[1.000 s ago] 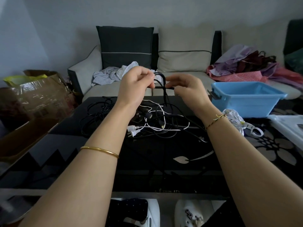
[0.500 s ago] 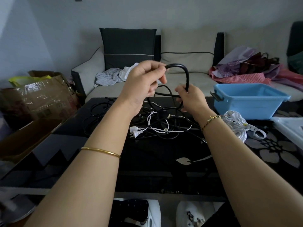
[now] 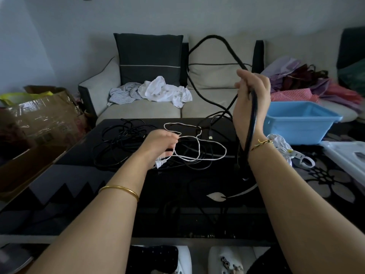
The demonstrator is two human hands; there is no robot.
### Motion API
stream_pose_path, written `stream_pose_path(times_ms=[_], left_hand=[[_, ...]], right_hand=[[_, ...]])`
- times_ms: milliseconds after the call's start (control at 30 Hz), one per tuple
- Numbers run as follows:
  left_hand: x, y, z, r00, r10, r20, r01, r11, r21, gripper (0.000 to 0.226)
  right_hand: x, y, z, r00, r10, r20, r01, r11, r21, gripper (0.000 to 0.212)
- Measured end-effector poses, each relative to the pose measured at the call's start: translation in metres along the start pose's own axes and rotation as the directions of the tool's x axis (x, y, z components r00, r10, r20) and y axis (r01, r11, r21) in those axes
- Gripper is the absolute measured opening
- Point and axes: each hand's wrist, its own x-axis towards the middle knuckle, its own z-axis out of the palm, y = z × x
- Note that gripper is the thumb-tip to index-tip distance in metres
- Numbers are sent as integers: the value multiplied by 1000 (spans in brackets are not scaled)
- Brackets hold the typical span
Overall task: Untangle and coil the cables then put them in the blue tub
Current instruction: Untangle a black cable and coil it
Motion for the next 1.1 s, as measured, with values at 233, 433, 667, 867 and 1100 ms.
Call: stream_pose_path(times_ms=[233, 433, 667, 867, 1100], left_hand=[[14, -14, 39, 979, 120, 163, -171, 921, 350, 36], [18, 7, 55, 970, 230, 79, -240, 956, 171, 16], [-20, 43, 41, 683, 51, 729, -79, 997, 5, 77], [-28, 40, 11, 693, 269, 668, -137, 960, -245, 20], [-33, 66, -3, 903, 284, 324, 31, 708, -706, 64]], right_hand=[[4, 10, -6, 992, -122, 13, 122, 989, -79, 25], [-1, 15, -2, 977, -84, 198, 131, 962, -239, 34], [2, 17, -2, 990, 99, 101, -45, 896, -441, 36], [2, 19, -1, 952, 293, 93, -181, 777, -604, 30], [-9, 26, 2, 863, 425, 275, -32, 588, -808, 25]])
